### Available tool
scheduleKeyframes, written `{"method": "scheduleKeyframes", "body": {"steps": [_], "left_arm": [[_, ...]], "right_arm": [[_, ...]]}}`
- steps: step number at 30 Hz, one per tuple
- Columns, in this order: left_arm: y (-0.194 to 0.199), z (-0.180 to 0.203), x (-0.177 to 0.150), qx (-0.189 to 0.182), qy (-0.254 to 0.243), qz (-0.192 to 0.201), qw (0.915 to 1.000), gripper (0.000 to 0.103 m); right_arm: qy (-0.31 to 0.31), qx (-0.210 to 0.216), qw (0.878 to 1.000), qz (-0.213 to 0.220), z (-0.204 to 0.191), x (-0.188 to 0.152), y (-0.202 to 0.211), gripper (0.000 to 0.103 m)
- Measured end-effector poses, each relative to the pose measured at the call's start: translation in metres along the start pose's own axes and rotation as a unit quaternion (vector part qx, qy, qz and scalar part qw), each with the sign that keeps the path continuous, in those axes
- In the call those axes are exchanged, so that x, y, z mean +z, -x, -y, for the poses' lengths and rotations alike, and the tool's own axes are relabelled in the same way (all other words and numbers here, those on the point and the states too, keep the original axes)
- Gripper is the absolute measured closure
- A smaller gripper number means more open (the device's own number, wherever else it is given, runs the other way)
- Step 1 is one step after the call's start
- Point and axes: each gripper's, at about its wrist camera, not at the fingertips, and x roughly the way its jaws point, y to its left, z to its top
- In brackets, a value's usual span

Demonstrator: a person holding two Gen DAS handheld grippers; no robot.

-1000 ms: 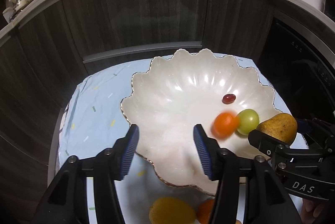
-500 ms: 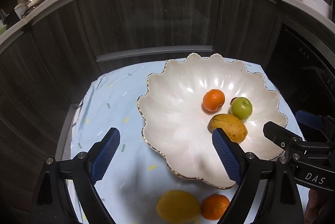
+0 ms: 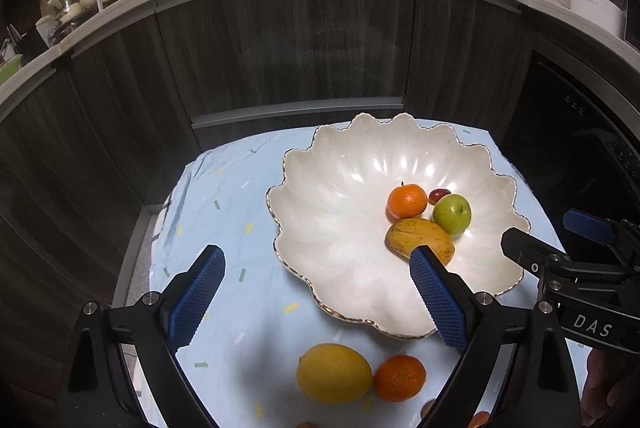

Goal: Organize fruits
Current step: 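Withdraw both open tools from the bowl toward the remaining fruits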

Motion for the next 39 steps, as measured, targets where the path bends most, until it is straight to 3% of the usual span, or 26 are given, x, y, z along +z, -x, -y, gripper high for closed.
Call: {"method": "scheduleKeyframes", "body": {"steps": [22, 39], "left_arm": [[0.022, 0.014, -0.026, 0.017, 0.002, 0.003, 0.9998, 0.008], [0.023, 0.014, -0.067, 0.031, 0.004, -0.014, 0.9994, 0.008]], "right_arm": [[0.018, -0.008, 1.0, 0.009, 0.011, -0.029, 0.021, 0.012], [0.036, -0.009, 0.999, 0.005, 0.011, -0.06, 0.018, 0.012]]}}
